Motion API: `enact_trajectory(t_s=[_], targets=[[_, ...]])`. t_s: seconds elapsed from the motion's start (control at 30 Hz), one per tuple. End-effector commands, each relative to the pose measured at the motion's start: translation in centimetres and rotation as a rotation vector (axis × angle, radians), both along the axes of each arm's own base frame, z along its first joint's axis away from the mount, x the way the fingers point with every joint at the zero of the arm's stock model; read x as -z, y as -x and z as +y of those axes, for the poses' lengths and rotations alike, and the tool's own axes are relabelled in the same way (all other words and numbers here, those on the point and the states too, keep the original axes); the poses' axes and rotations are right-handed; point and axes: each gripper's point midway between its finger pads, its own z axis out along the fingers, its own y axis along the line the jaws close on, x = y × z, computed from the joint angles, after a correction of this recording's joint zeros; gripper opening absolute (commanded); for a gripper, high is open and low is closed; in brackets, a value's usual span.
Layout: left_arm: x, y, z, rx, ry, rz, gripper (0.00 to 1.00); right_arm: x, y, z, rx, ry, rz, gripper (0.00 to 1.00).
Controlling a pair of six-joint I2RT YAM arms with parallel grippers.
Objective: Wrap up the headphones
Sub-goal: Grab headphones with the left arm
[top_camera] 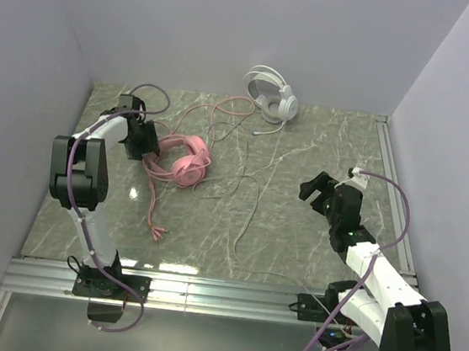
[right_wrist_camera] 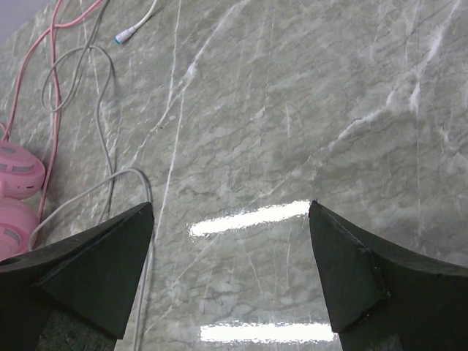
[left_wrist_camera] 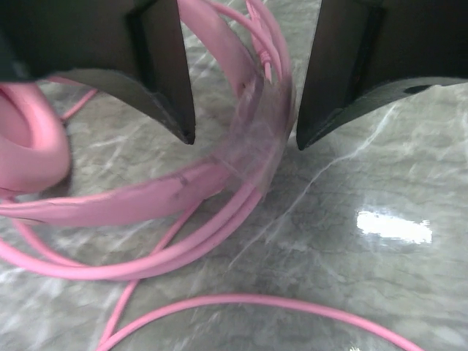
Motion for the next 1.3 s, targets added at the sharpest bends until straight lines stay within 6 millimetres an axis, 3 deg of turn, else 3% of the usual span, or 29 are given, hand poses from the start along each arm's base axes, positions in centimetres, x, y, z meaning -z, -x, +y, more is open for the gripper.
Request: enact_trajectory(t_s=[0.0,0.17,0.23,0.37,0.4,0.43,0.53,0.57,0.7,0.73,0.87,0.93,1.0,1.03,1.13,1.2,1.27], targets=[[1.6,0.1,-0.6,0.046,0.030,0.048,0.61,-2.9,-1.4,0.3,-0.010,-0.007,-0.080,0.93],[2.6,0.5,-0.9,0.050,0.051,0.084,0.58,-2.7,-1.5,0.3,-0.008,-0.005,-0.073,0.93],[2.9,0.5,-0.6,0.036,0.036,0.098,0.50,-2.6,-1.5,0.3,-0.009,-0.004,-0.070,0.93],[2.4,0.6,-0.7,0.028,0.042,0.089,0.22,-2.5,-1.5,0.2,-0.003,0.000,-0.068,0.93],[2.2,0.6,-0.7,0.026,0.041,0.084,0.06,-2.7,-1.5,0.2,-0.004,0.000,-0.071,0.93],[2.0,0.6,-0.7,0.023,0.044,0.076,0.01,-2.6,-1.5,0.1,0.001,0.001,-0.069,0.93],[0.1,0.4,-0.4,0.001,0.004,0.024,0.00,-2.6,-1.5,0.0,0.006,0.004,-0.067,0.93],[-1.4,0.2,0.6,-0.035,-0.066,-0.015,0.00,-2.7,-1.5,-0.1,0.009,0.006,-0.069,0.93],[-5.5,0.6,0.1,-0.067,-0.207,-0.125,0.00,-3.1,-1.4,-0.1,0.009,0.004,-0.082,0.93],[-7.0,0.7,-0.1,-0.074,-0.215,-0.165,0.00,-3.1,-1.4,-0.1,0.007,0.004,-0.087,0.93],[-9.6,1.3,-1.9,-0.062,-0.194,-0.257,0.00,-3.5,-1.2,0.1,-0.008,-0.005,-0.113,0.93],[-11.6,1.6,-1.8,-0.088,-0.197,-0.317,0.00,-3.7,-1.1,0.3,-0.015,-0.006,-0.125,0.94],[-12.3,2.4,-1.7,-0.169,-0.193,-0.323,0.00,-3.7,-1.0,-0.3,0.017,0.001,-0.120,0.95],[-13.2,2.8,-0.2,-0.252,-0.256,-0.344,0.00,-3.7,-1.1,-0.5,0.028,0.003,-0.119,0.96],[-14.1,4.1,1.6,-0.402,-0.304,-0.349,0.00,-4.2,-1.0,-0.1,0.001,-0.005,-0.145,1.00],[-14.5,3.7,0.9,-0.347,-0.284,-0.380,0.00,-4.3,-0.9,0.1,-0.010,-0.013,-0.160,1.00],[-14.6,3.7,-1.0,-0.241,-0.208,-0.401,0.00,-4.3,-0.8,0.9,-0.052,-0.019,-0.167,1.00]])
